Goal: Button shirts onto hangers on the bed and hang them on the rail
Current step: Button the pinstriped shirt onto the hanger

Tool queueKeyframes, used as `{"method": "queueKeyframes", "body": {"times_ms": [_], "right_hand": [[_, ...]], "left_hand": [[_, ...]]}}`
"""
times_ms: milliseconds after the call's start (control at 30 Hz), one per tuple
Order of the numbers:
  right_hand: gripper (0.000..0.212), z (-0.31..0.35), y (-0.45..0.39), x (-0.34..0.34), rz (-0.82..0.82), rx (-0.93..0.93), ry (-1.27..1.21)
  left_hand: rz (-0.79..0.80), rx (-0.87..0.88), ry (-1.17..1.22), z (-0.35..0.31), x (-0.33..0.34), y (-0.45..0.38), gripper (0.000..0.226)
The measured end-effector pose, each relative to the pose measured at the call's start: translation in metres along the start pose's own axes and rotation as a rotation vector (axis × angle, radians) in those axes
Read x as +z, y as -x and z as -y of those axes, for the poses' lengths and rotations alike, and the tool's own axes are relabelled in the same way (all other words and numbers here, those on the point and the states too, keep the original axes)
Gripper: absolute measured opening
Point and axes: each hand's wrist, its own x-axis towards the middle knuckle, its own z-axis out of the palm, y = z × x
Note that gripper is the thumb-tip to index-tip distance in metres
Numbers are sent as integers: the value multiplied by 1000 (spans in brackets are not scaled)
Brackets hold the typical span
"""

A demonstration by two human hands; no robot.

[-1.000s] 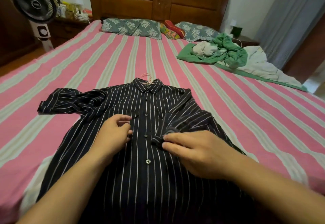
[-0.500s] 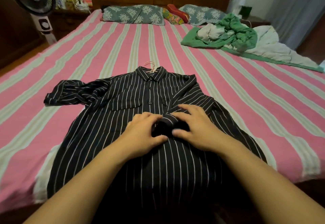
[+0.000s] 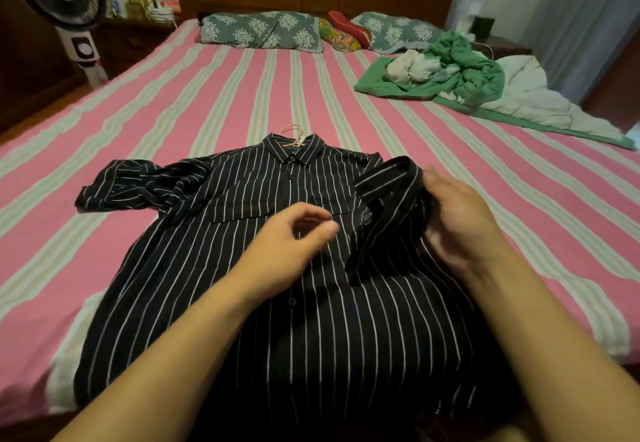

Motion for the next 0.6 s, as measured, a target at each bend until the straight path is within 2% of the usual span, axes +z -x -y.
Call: {"method": "queueKeyframes", "body": {"times_ms": [67,133,233,267,300,333,367,433,500,533,600], "right_hand": [[30,1,3,2,54,41,-127],[33,0,4,3,91,40,-211],[42,-1,2,-5,127,11,-279],[41,1,4,-10,152,2,-238],[38,1,7,-17,176,-11,-111],[37,3,11,-24,214,-35,132],[41,4,16,-31,301,-68,466],[45,-2,29,-36,522,-68,1052],[38,-12,40,-38,606,-44,1234],[34,-15,45,-35,575,-57,1227],[27,-20,48,-35,477,-140,1200]], "left_hand": [[73,49,-82,-3,18,1,48],[82,67,-124,2,33,-3,61],[-115,98,-87,4,34,-15,31],[-213,133,-75,1,28,-18,31],[-289,185,-88,-2,20,-19,34],[-317,249,-125,-7,11,-18,35],[-270,311,-203,-8,3,-14,37],[11,324,-480,0,-4,1,37],[252,234,-726,15,-2,17,36],[280,208,-751,22,-1,21,36],[229,181,-696,24,-2,24,34]]}}
